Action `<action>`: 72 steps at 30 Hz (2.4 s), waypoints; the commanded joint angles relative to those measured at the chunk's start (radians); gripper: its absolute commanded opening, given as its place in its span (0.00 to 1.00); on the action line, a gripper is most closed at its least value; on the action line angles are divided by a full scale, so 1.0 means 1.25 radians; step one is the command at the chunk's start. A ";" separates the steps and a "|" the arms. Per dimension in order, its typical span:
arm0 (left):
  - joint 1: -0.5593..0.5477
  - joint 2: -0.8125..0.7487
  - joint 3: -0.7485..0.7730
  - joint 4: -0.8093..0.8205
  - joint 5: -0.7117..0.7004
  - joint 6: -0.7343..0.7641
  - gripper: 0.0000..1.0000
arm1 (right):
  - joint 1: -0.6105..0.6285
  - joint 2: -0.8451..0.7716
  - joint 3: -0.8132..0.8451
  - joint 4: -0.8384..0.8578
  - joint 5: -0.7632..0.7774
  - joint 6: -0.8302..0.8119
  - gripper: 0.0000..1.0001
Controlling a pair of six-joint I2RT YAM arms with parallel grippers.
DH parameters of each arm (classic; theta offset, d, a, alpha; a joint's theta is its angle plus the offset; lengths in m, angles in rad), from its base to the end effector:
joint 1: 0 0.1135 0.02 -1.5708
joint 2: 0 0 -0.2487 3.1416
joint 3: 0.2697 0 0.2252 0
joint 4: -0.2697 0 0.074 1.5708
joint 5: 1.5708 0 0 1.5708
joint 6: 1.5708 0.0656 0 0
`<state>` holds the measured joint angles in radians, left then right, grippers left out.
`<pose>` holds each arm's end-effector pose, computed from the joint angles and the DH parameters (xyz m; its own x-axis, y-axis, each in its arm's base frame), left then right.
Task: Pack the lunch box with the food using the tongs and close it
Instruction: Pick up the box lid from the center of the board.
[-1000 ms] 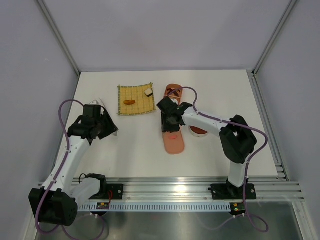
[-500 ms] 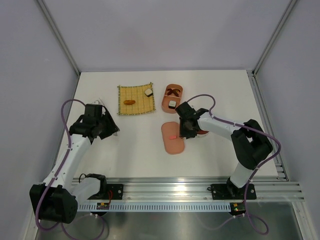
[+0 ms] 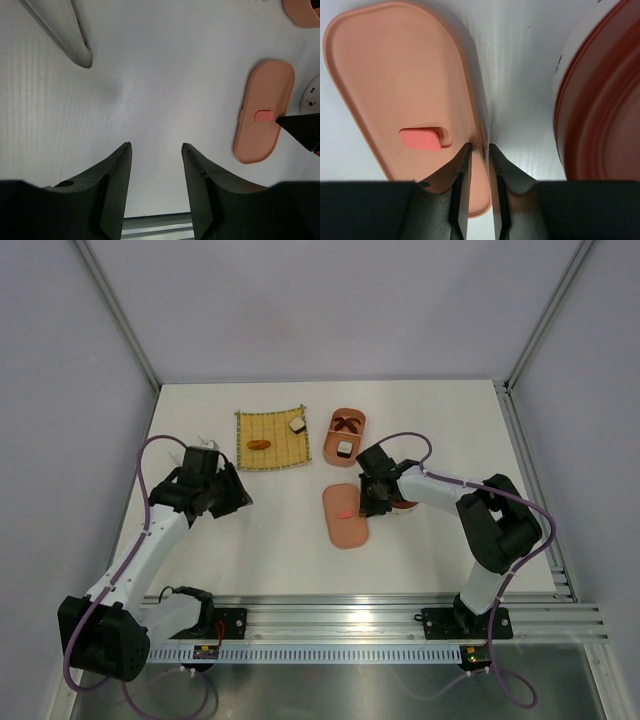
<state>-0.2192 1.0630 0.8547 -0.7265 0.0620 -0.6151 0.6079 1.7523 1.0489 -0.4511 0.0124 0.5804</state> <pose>0.2009 -0.0489 0.2324 -0.7873 -0.4147 -0.4564 -0.2465 0.8901 -0.3835 0.2678 0.1853 0.1358 -0.9387 0.0148 -0.3444 -0.0624 0.9752 0.2123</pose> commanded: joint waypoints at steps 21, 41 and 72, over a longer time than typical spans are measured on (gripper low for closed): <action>-0.136 0.120 -0.003 0.209 0.186 -0.017 0.86 | 0.000 -0.076 0.014 0.032 -0.038 0.028 0.00; -0.250 0.399 -0.019 0.597 0.289 -0.194 0.61 | 0.000 -0.149 0.017 0.039 -0.128 0.045 0.00; -0.268 0.308 -0.035 0.705 0.380 -0.324 0.00 | -0.160 -0.281 -0.149 0.245 -0.336 0.182 0.57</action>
<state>-0.5510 1.5002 0.8108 0.0452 0.4782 -0.9672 0.4385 1.4506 0.9169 -0.2638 -0.3031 0.7578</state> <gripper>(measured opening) 0.057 0.558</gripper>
